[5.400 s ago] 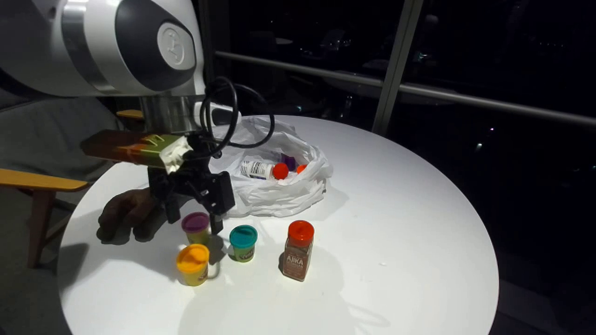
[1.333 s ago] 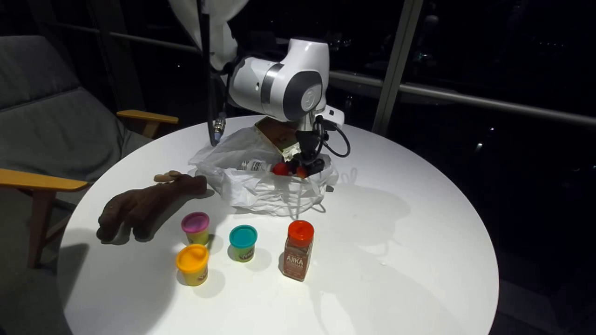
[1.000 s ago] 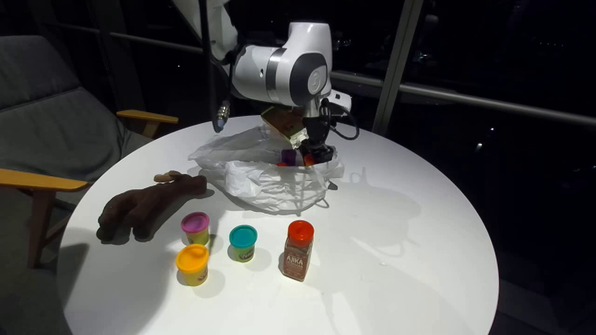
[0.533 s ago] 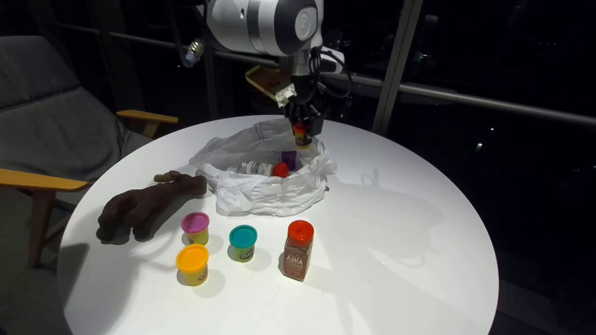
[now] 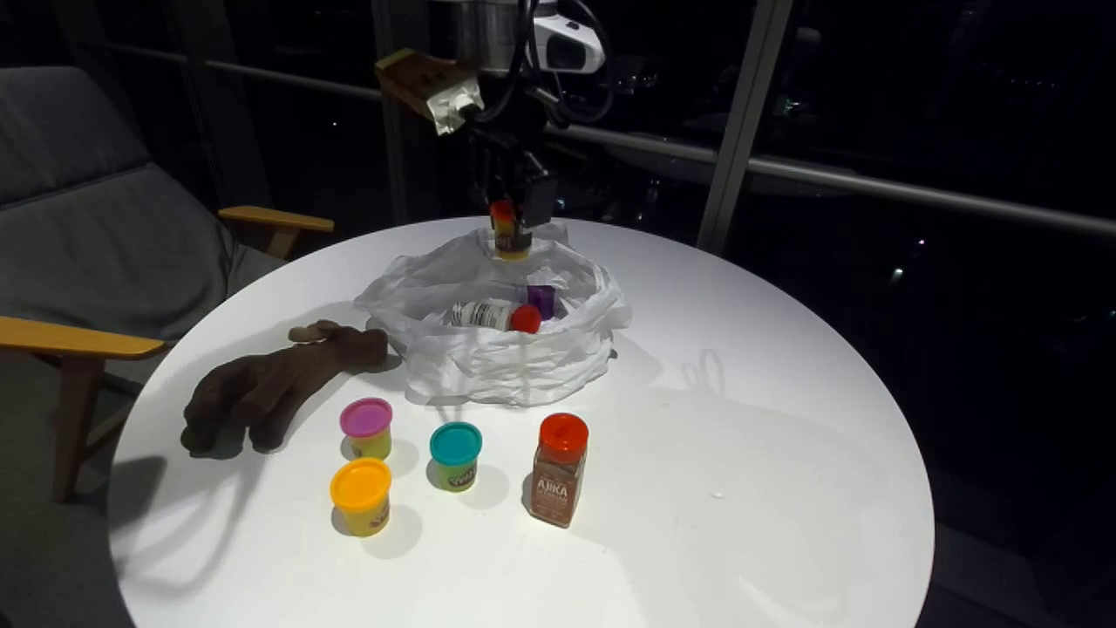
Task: Take the containers, deer plush toy and red ball out of the white plastic bag
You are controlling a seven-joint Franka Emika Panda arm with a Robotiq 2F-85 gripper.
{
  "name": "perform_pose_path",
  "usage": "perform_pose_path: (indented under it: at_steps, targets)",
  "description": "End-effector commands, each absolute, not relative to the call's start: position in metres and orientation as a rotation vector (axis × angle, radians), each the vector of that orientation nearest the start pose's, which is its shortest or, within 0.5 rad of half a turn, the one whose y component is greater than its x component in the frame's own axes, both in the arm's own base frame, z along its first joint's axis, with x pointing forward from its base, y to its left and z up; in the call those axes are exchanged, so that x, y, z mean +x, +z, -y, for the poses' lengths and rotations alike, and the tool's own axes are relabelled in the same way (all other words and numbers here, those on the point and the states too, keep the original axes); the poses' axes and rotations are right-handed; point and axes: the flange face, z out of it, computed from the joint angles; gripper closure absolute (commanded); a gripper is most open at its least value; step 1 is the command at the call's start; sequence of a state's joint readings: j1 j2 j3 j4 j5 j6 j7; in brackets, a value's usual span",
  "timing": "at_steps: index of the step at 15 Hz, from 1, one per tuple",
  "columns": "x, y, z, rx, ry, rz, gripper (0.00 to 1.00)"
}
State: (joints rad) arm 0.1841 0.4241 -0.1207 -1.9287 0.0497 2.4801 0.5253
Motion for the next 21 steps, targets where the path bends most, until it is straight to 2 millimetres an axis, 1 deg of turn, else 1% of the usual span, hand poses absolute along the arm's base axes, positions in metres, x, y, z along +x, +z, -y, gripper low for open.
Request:
perform_pose_path:
  at_steps: [1,3,5,7,9,12,15,21]
  targets:
    - [0.590,0.289,-0.005,-3.032,-0.256,-0.830,0.77]
    - [0.583,0.278,0.021,-3.040,-0.277,-0.851,0.77]
    - [0.584,0.260,0.049,-3.057,-0.263,-0.887,0.77]
    - [0.590,0.241,0.071,-3.064,-0.229,-0.921,0.77]
    - [0.597,0.221,0.088,-3.057,-0.192,-0.955,0.77]
    - [0.606,0.188,0.108,-3.034,-0.114,-1.007,0.77]
    - [0.614,0.159,0.120,-3.039,-0.080,-1.038,0.77]
    - [0.629,0.122,0.141,-2.985,-0.050,-1.147,0.77]
